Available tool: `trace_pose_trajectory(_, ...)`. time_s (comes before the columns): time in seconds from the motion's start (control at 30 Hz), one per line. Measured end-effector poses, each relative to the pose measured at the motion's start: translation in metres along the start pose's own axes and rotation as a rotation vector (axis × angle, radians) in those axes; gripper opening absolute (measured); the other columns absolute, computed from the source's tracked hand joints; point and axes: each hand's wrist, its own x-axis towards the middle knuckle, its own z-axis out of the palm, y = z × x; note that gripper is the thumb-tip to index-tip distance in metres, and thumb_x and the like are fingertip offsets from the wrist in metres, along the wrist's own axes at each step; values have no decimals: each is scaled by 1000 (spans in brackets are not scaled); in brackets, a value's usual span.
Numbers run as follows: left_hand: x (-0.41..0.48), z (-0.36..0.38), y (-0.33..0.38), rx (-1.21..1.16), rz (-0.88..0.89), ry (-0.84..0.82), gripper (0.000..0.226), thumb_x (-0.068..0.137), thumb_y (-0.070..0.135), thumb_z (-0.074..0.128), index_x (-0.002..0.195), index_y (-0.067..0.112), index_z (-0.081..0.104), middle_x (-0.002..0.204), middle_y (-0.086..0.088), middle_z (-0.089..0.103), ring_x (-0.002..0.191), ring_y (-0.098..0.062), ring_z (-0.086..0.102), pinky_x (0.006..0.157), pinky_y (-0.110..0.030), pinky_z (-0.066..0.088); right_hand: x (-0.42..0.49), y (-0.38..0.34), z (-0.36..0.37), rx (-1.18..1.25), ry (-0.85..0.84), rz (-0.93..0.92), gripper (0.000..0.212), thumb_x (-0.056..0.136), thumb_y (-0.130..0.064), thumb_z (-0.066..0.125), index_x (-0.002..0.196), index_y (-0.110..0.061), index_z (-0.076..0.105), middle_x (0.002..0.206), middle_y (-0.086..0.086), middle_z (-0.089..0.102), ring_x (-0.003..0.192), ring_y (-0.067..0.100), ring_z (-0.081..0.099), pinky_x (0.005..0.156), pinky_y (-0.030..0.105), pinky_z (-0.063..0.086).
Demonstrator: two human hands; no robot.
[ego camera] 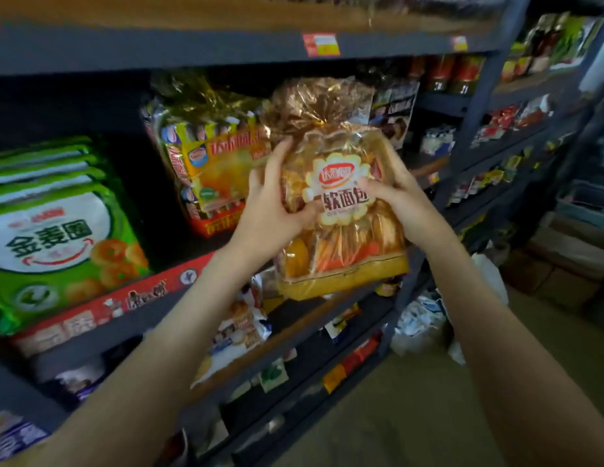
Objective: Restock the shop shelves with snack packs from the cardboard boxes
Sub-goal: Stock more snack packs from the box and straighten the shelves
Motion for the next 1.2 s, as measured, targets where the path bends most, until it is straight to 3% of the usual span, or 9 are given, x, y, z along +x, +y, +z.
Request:
trace_pose_trajectory(0.13, 3, 14, -4, 56, -7, 88, 86, 83, 22, 73, 146, 42, 18, 140, 3, 28, 106, 7, 28, 78, 11, 23, 16, 11, -9, 14, -50, 8, 77, 82, -28, 72, 144, -47, 30, 141, -10, 50, 125, 18, 53, 100, 51, 46)
trace_pose_trajectory(0.3, 0, 24, 2, 42, -50, 145, 85, 79, 24, 77, 143, 41, 24, 148, 10, 31, 133, -10, 30, 107, -31, 34, 16, 11, -15, 43, -117, 41, 75, 86, -25, 70, 144, -47, 29, 132, -15, 56, 120, 12, 56, 100, 47, 47)
trace_pose_trajectory(0.43, -14, 22, 8, -206, -161, 216, 78, 72, 21, 80, 122, 61, 36, 140, 10, 44, 125, -14, 49, 99, -46, 48, 11, 12, -15, -171, -74, 90, 96, 71, -61, 73, 146, -50, 15, 151, -14, 34, 137, 16, 36, 110, 50, 34)
trace_pose_trajectory(0.53, -24, 15, 11, -339, -193, 242, 75, 78, -2, 73, 122, 49, 40, 136, 5, 48, 116, -13, 57, 90, -45, 55, 7, 10, -11, -166, -191, 58, 101, 69, -58, 76, 147, -49, 11, 152, -16, 29, 137, 12, 33, 112, 46, 31)
trace_pose_trajectory(0.67, -24, 0, 16, -375, -156, 276, 74, 79, -4, 72, 120, 51, 43, 133, 4, 51, 113, -14, 60, 88, -45, 56, 2, 1, -3, -196, -342, -17, 105, 65, -45, 81, 137, -66, 8, 154, -21, 17, 140, 7, 26, 114, 43, 27)
trace_pose_trajectory(0.8, -4, -3, 21, -181, -96, 276, 81, 73, 20, 79, 137, 44, 36, 138, 9, 45, 123, -14, 51, 97, -44, 50, 17, -10, -2, -206, -234, -94, 106, 53, -60, 84, 131, -73, 14, 155, -16, 24, 140, 11, 29, 113, 52, 30)
trace_pose_trajectory(0.97, 27, 7, 27, -20, -120, 282, 94, 80, 34, 75, 148, 44, 12, 151, 2, 29, 137, -17, 35, 112, -41, 34, 50, -20, -18, -162, -171, -137, 101, 66, -33, 85, 138, -62, 21, 150, -13, 37, 132, 11, 43, 106, 51, 41)
trace_pose_trajectory(1.1, 33, 15, 26, 167, -105, 213, 93, 85, 37, 70, 152, 38, 5, 153, -3, 19, 132, -16, 35, 102, -23, 31, 75, -17, -40, -115, -87, -119, 100, 63, -34, 87, 139, -58, 27, 145, -11, 42, 129, 14, 47, 103, 49, 44)
trace_pose_trajectory(1.2, 36, 26, 22, 308, -60, 158, 88, 88, 33, 67, 151, 40, 7, 159, -5, 5, 146, -18, 10, 112, -29, 20, 94, -9, -57, 14, -26, -107, 92, 75, -13, 80, 145, -45, 28, 137, -9, 51, 120, 11, 54, 100, 46, 48)
